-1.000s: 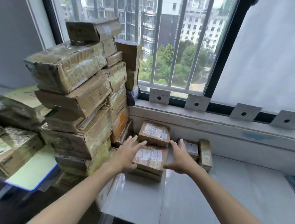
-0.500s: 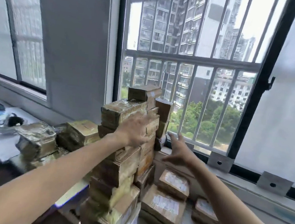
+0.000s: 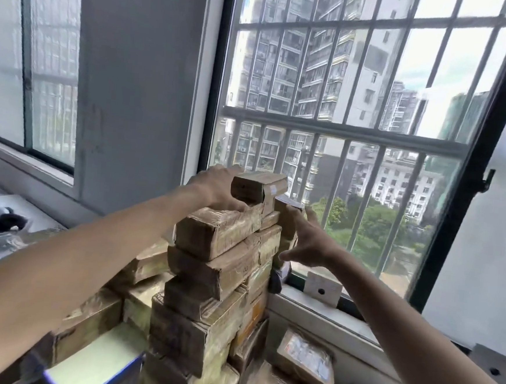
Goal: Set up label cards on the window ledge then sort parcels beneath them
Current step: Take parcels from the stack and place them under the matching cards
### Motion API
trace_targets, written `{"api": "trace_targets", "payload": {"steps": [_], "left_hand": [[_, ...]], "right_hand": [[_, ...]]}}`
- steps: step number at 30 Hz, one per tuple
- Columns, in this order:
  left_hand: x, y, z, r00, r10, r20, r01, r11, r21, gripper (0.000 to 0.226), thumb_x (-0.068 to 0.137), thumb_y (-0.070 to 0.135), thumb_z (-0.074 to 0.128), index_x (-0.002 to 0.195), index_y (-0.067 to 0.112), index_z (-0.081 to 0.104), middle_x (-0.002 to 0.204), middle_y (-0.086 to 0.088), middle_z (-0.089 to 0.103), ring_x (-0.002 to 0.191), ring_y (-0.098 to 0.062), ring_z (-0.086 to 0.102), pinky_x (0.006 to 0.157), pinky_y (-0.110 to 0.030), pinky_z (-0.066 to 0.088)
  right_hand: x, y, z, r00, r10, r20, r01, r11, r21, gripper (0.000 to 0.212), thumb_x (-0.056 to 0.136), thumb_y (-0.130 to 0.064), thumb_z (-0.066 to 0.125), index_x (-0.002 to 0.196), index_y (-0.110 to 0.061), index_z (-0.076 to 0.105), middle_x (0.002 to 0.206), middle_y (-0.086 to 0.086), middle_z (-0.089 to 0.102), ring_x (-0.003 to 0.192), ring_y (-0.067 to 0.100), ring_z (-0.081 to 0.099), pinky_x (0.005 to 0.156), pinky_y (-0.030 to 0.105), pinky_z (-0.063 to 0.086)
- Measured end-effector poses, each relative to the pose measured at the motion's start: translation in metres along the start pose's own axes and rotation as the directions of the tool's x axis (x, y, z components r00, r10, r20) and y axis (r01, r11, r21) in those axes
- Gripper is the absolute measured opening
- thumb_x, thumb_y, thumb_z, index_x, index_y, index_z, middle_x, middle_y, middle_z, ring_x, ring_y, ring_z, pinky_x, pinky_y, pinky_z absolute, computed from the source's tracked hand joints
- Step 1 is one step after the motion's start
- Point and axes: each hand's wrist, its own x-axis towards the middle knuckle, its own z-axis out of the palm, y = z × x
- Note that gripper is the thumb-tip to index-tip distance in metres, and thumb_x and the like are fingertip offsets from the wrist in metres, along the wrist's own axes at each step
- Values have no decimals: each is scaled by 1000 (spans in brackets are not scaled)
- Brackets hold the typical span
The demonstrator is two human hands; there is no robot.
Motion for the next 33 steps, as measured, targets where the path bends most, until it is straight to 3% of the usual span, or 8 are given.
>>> {"api": "trace_targets", "payload": {"steps": [9, 14, 16, 21, 24, 27, 30, 33], "left_hand": [[107, -7, 21, 987, -25, 161, 26, 1000, -7, 122, 60, 80, 72, 156, 29, 17, 161, -7, 26, 143, -33, 32, 113, -52, 35], [179, -15, 55, 982, -26, 186, 24, 1000, 15, 173, 1, 108, 34, 156, 31, 17, 159, -11, 25, 139, -39, 33, 109, -60, 36], [193, -15, 64, 976, -29, 214, 31, 1000, -4, 167, 9, 109, 33, 156, 30, 18, 158, -9, 27, 137, -37, 36, 109, -57, 37], [191, -15, 70, 977, 12, 212, 7, 996, -88, 103, 70, 82, 62, 149, 26, 27, 134, -10, 49, 115, -28, 51, 100, -40, 47], [194, -16, 76, 984, 24, 174, -3, 993, -119, 102, 65, 83, 66, 143, 25, 34, 122, -8, 51, 105, -25, 53, 93, -37, 49], [189, -13, 69, 987, 50, 152, -34, 994, -107, 105, 64, 80, 69, 144, 23, 33, 134, -15, 44, 104, -26, 52, 88, -34, 50], [178, -6, 54, 972, 201, 120, -188, 976, -106, 99, 70, 63, 77, 148, 23, 30, 136, -15, 37, 108, -26, 46, 93, -33, 43], [162, 2, 42, 907, 408, 105, -389, 907, -163, 115, 63, 38, 91, 153, 32, 19, 143, -11, 28, 128, -32, 37, 111, -48, 37]], "right_hand": [[68, 9, 3, 999, 38, 7, -36, 988, -153, 118, 75, -18, 86, 158, -37, 5, 165, 5, -12, 147, 41, 24, 114, 42, 36], [96, 21, 9, 994, 97, 47, -84, 971, -222, 121, 75, -25, 87, 158, -38, 0, 167, 3, -7, 151, 36, 15, 119, 51, 29], [103, 26, 10, 992, 110, 58, -91, 961, -262, 120, 75, -28, 86, 159, -36, 0, 167, 5, 3, 151, 34, 15, 121, 50, 26], [104, 41, 15, 984, 148, 100, -106, 934, -342, 117, 78, -32, 84, 159, -35, 1, 167, 7, 7, 153, 33, 7, 124, 50, 17], [98, 49, 18, 978, 169, 123, -117, 929, -350, 116, 78, -33, 84, 159, -36, 1, 167, 6, 7, 154, 32, 5, 124, 50, 18], [90, 54, 14, 982, 176, 68, -144, 930, -338, 123, 80, -31, 83, 158, -30, -12, 166, 9, 10, 153, 33, 10, 124, 48, 19], [79, 58, -2, 984, 174, -40, -179, 945, -274, 132, 80, -28, 83, 154, -30, -27, 166, 11, 9, 152, 35, 15, 123, 46, 19], [66, 66, -25, 979, 159, -126, -185, 955, -231, 140, 75, -30, 87, 151, -35, -30, 166, 5, -6, 152, 37, 11, 121, 48, 20]]}}
